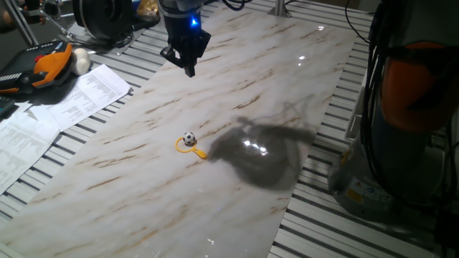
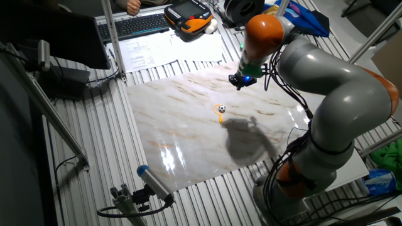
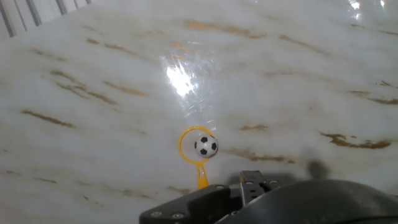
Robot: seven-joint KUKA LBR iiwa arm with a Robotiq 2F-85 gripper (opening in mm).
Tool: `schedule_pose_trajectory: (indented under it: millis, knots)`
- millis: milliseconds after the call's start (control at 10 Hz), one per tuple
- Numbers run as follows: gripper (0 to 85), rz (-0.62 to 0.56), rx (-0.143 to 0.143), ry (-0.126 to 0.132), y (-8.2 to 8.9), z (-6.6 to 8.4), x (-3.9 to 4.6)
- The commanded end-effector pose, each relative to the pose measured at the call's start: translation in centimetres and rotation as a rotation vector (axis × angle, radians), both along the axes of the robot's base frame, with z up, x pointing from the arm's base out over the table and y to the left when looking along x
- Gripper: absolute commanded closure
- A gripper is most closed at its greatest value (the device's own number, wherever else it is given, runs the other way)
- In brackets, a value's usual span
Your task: Remove the bubble ring from the ball
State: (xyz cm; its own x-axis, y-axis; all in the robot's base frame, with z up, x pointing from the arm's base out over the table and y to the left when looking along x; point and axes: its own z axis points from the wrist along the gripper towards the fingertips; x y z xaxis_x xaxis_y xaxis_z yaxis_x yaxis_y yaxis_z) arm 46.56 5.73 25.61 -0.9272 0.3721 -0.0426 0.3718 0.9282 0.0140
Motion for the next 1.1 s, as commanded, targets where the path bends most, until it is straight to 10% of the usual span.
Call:
schedule_pose_trajectory:
  millis: [0, 200, 1000]
  knots:
    - [85.0, -0.009, 0.008, 0.0, 0.9, 0.2, -0.91]
    - [68.0, -0.038, -0.002, -0.022, 3.1, -0.1, -2.33]
    - [68.0, -0.041, -0.003, -0.056, 4.0, -4.9, -2.46]
